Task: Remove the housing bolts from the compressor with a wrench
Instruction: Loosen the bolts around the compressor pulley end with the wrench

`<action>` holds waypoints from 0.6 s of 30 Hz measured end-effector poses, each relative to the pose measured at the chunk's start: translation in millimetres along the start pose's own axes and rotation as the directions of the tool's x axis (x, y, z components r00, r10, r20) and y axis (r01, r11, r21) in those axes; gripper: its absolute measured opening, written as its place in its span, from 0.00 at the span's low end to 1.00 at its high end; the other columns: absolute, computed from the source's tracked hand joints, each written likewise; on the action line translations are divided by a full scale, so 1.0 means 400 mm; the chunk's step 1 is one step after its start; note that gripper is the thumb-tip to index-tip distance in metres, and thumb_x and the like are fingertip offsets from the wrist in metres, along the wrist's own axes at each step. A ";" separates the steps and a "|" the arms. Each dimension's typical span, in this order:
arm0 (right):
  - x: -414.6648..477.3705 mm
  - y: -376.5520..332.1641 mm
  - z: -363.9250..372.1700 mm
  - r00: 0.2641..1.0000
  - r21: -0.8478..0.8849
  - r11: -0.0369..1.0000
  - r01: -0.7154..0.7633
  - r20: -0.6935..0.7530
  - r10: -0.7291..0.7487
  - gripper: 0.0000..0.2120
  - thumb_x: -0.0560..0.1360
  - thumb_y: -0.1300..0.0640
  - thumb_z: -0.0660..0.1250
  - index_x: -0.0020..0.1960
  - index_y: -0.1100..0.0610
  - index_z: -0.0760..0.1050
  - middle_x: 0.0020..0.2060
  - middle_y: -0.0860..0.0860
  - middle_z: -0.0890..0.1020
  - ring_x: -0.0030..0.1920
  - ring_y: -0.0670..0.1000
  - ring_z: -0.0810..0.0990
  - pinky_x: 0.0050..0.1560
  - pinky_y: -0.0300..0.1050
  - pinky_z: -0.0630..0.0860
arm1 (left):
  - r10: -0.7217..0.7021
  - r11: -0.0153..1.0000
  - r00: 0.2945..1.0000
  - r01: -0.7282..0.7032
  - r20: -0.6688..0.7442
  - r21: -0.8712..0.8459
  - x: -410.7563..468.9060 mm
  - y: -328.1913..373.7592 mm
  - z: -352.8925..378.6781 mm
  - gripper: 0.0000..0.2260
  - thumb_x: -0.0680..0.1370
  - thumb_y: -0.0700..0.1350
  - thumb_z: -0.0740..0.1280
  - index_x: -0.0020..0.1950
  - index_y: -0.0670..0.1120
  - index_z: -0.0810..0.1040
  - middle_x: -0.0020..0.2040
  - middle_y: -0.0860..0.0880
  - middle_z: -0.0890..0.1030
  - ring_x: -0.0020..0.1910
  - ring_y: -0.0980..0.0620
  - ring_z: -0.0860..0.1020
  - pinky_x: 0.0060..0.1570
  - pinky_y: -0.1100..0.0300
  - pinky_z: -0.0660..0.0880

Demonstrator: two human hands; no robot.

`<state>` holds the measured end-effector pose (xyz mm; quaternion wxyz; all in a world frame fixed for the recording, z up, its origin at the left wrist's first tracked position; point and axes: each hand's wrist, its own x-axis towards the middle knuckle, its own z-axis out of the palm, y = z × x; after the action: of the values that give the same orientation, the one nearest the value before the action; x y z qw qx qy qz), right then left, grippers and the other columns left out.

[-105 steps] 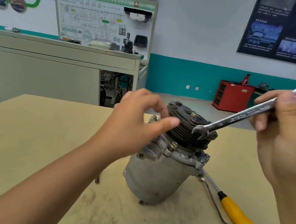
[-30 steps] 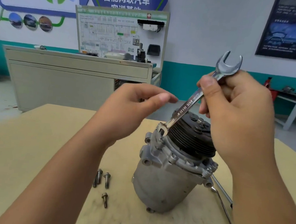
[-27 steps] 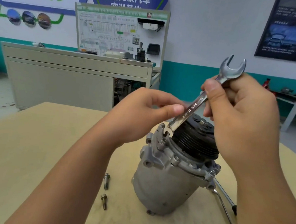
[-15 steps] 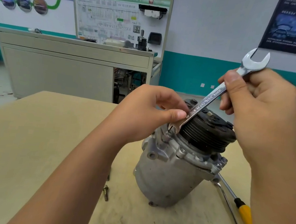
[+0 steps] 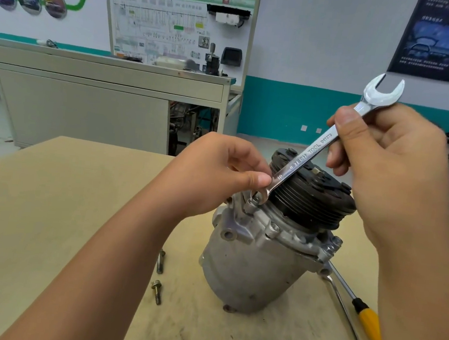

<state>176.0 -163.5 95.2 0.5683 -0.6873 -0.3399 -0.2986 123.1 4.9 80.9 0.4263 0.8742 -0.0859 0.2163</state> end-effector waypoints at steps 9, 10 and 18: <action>0.008 -0.002 -0.013 0.993 0.143 0.988 -0.061 0.113 0.045 0.06 0.75 0.51 0.62 0.42 0.49 0.76 0.35 0.44 0.82 0.31 0.43 0.76 0.38 0.37 0.74 | -0.038 0.999 0.998 0.039 0.058 -0.014 0.000 -0.006 -0.006 0.06 0.72 0.47 0.73 0.37 0.57 0.81 0.36 0.61 0.82 0.37 0.66 0.78 0.32 0.77 0.71; 0.009 -0.004 -0.015 0.988 0.210 0.974 -0.082 0.149 0.051 0.06 0.75 0.52 0.61 0.42 0.51 0.76 0.37 0.46 0.83 0.31 0.45 0.76 0.38 0.37 0.74 | -0.041 0.999 0.998 0.042 0.057 -0.014 0.000 -0.006 -0.006 0.06 0.72 0.47 0.73 0.37 0.57 0.81 0.36 0.60 0.82 0.37 0.66 0.78 0.32 0.77 0.71; 0.005 0.002 0.001 0.990 0.361 0.927 -0.101 0.125 0.060 0.07 0.75 0.57 0.61 0.41 0.54 0.76 0.34 0.50 0.84 0.28 0.47 0.76 0.33 0.37 0.74 | -0.032 0.999 0.997 0.031 0.070 0.008 0.005 -0.011 -0.006 0.05 0.72 0.48 0.73 0.37 0.56 0.81 0.32 0.61 0.80 0.35 0.64 0.77 0.31 0.73 0.72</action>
<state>178.1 -163.0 96.4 0.6783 -0.5983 -0.3924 -0.1674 125.8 9.7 80.1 0.4233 0.8839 -0.0864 0.1790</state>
